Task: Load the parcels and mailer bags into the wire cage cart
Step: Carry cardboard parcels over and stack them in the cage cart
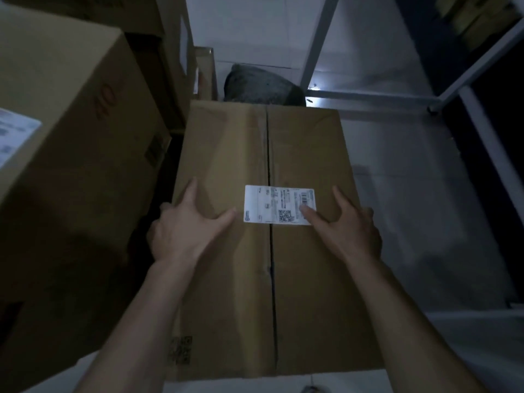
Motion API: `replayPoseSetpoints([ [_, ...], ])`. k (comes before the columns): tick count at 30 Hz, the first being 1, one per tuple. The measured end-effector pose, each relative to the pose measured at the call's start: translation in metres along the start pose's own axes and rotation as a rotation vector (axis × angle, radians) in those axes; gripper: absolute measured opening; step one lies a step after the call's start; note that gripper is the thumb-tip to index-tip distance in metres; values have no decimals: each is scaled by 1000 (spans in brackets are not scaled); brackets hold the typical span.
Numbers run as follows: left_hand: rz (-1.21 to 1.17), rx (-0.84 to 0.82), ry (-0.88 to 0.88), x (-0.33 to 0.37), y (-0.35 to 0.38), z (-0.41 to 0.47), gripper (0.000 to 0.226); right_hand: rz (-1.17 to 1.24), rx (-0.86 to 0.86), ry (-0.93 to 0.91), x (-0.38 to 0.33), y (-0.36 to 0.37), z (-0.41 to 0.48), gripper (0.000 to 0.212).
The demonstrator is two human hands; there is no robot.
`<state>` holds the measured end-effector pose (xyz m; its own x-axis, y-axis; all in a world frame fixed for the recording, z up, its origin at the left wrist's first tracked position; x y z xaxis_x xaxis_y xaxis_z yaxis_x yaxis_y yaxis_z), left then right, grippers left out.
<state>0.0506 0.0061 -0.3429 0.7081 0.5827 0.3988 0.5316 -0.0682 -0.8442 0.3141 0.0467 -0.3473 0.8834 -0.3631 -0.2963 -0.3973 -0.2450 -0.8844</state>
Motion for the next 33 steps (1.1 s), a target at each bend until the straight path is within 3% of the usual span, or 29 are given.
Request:
replayPoseSetpoints([
  [3, 63, 22, 10, 15, -32, -20, 113, -67, 24, 9, -13, -41, -13, 117],
  [10, 112, 141, 27, 53, -164, -65, 118, 67, 67, -47, -78, -151, -66, 123],
  [16, 91, 193, 48, 74, -266, -120, 119, -83, 151, -47, -121, -255, -132, 113],
  [23, 145, 210, 72, 135, -400, -204, 121, 87, 153, -40, -140, -373, -217, 114],
  [33, 233, 322, 213, 194, -547, -371, 116, 73, 269, -49, -134, -554, -373, 114],
])
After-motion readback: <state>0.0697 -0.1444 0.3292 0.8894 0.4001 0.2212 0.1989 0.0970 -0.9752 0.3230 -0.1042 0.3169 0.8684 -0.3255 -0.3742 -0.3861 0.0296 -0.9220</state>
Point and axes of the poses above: each hand's wrist, its own z-axis towards the middle knuckle, its own y-axis out of the palm, x = y × z, the point moved 1 cm from there along z, towards the middle knuckle, and after that the axes turned 2 degrees about -z, right-handed, at the moved point
